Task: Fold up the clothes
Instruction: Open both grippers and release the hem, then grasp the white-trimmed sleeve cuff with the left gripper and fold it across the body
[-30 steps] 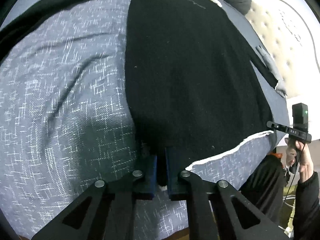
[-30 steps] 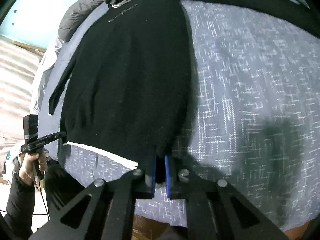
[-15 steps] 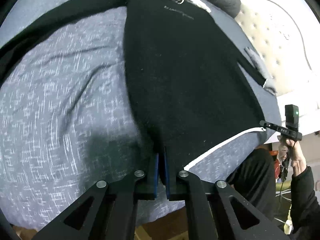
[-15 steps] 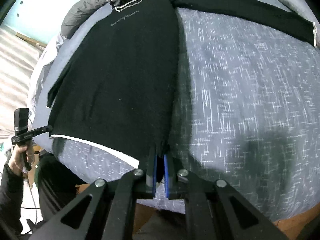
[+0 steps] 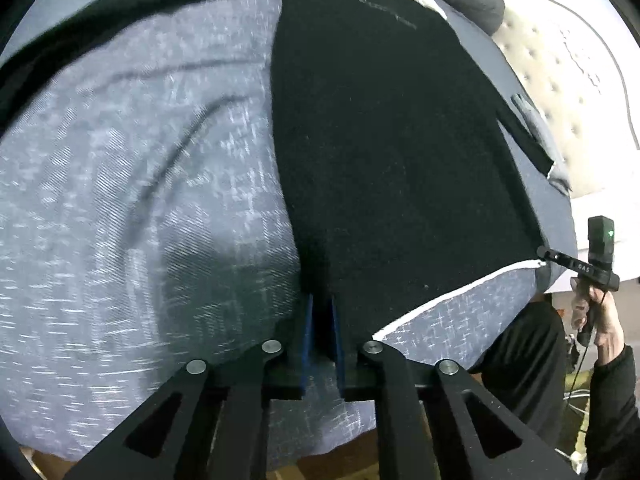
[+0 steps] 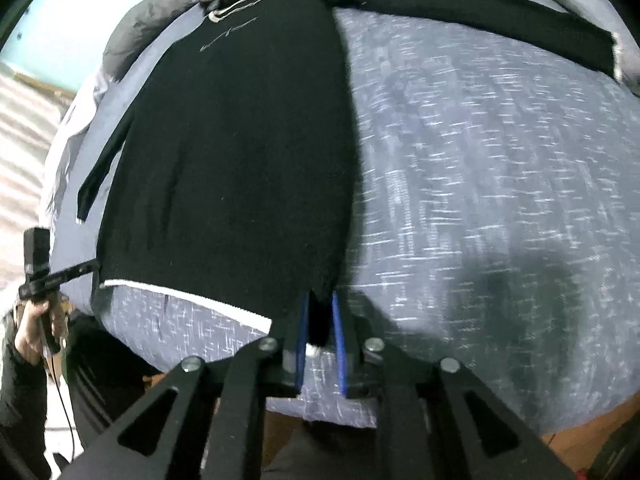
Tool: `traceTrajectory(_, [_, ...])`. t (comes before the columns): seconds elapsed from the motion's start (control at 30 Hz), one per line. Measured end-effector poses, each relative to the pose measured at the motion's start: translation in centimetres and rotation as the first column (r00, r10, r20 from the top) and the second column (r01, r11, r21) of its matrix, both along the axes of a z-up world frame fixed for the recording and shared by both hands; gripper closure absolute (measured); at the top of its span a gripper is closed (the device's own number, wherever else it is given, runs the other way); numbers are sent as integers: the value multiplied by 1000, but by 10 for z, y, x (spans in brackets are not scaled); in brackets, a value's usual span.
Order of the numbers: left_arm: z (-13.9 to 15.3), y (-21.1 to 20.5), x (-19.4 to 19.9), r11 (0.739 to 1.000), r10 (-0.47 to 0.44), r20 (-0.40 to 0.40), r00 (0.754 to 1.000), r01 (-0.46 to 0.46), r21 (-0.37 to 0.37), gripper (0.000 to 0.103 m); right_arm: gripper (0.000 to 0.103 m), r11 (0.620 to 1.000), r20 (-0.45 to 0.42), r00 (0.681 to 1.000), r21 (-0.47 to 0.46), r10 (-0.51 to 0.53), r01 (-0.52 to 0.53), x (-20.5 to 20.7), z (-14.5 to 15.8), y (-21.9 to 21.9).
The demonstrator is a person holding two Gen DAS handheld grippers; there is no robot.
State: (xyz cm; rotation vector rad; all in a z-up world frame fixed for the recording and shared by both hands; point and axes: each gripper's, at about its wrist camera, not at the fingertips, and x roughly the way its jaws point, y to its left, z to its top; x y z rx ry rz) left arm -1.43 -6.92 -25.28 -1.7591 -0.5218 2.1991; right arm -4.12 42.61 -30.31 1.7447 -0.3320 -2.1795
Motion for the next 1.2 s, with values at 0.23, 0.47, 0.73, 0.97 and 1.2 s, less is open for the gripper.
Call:
traceTrajectory(0.23, [35, -63, -10, 986, 162, -82, 983, -164, -13, 68, 67, 997, -98, 992, -29, -80, 78, -4, 31, 23])
traceTrajectory(0.47, [49, -144, -21, 950, 305, -136, 943, -311, -27, 55, 67, 996, -115, 989, -34, -91, 88, -11, 33, 13])
traceTrajectory(0.73, [31, -233, -24, 859, 494, -158, 855, -508, -61, 54, 67, 999, -124, 992, -3, -39, 39, -22, 33, -7])
traceTrajectory(0.97, [8, -268, -24, 831, 540, -152, 828, -553, -58, 54, 67, 1000, -110, 994, 13, -25, 26, -31, 32, -15])
traceTrajectory(1.2, [-5, -281, -30, 834, 538, -146, 830, -549, -50, 82, 67, 998, -98, 995, 59, -11, 17, -37, 33, -24])
